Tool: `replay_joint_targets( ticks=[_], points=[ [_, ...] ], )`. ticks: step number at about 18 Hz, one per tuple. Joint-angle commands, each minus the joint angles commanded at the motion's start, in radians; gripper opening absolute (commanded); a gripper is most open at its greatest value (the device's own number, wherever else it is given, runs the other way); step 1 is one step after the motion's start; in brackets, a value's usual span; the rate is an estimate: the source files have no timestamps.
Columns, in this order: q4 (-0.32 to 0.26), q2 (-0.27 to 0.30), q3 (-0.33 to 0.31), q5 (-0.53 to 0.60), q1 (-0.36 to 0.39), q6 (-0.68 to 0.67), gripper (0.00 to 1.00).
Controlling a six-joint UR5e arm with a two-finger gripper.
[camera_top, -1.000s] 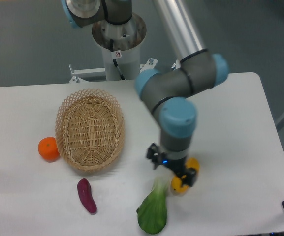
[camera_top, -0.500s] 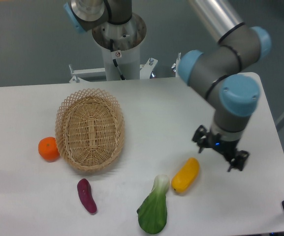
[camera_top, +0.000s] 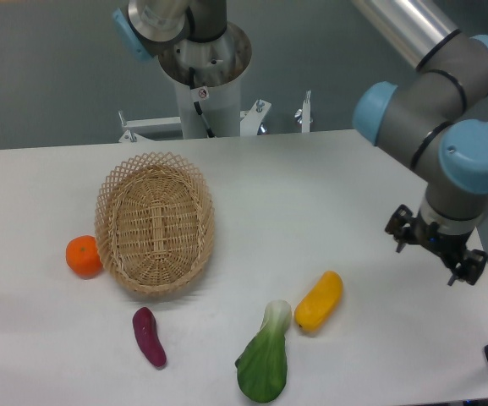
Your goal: Place the green vegetable on the table
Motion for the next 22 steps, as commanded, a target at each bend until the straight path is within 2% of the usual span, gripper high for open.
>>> replay_joint_targets(
  ticks=[7, 22],
  points=[
    [-0.003, -0.008, 0.009, -0.025, 0.04, 0.069, 1.0],
    [0.003, -0.012, -0.005, -0.025, 0.042, 0.071, 1.0]
  ],
)
